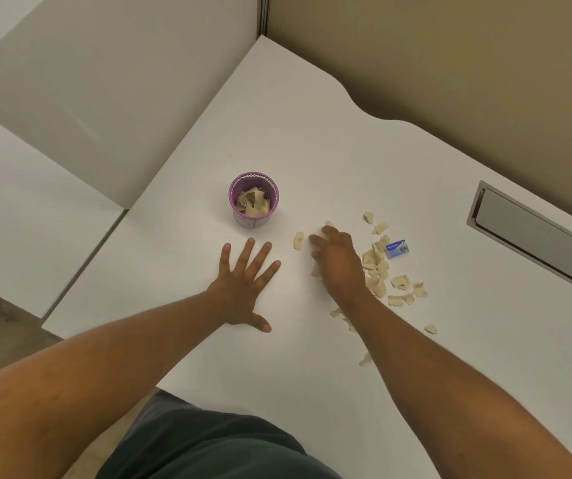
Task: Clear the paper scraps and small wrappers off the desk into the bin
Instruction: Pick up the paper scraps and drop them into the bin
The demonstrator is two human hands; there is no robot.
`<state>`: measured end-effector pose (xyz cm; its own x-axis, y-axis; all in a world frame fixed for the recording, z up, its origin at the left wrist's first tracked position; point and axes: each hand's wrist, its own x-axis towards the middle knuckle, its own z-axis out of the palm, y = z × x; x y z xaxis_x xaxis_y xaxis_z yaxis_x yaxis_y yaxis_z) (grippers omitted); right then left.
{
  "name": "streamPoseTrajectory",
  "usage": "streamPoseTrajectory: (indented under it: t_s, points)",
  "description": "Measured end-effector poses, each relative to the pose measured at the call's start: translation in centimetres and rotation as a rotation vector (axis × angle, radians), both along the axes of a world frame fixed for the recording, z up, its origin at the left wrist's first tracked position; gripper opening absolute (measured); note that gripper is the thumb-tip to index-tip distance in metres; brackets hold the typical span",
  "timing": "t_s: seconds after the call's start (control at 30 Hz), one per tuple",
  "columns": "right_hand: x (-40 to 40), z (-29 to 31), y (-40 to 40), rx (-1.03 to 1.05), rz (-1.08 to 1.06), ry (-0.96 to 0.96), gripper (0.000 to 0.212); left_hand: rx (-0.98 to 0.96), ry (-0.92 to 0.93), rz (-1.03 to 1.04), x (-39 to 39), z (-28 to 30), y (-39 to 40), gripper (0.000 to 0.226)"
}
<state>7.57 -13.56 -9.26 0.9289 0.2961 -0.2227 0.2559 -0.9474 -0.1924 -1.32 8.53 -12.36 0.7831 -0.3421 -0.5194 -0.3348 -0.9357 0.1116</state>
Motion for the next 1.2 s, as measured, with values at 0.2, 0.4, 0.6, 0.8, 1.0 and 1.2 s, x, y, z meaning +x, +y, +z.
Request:
streamPoseTrajectory:
  t_s: [0.2,0.4,0.6,0.8,1.0,1.2]
  points:
    - [1.5,-0.2,-0.8,0.087,-0.064,0.017,0.021,0.004,0.001,-0.014,0.1,0.2,0.1,0.135]
    - [1.6,5.3,2.5,0.493,-0.333,-0.052,0.017,0.014,0.023,-0.018,0.1,0.3,0.0,0.134]
    - [3.2,11.2,9.9,0.627,0.011,-0.094,0.009,0.001,0.056,-0.011,0.3,0.1,0.0,0.135]
    - [5.9,11.7,13.3,0.279,0.136,0.172,0.024,0.010,0.066,-0.013,0.4,0.2,0.0,0.135]
    - [7.1,12.2,13.3,0.335,0.100,0.207,0.036,0.016,0.064,-0.019,0.3,0.2,0.1,0.135]
    - [7.1,13.7,9.2,0.680,-0.155,0.129,0.027,0.015,0.050,-0.016,0.3,0.3,0.1,0.135]
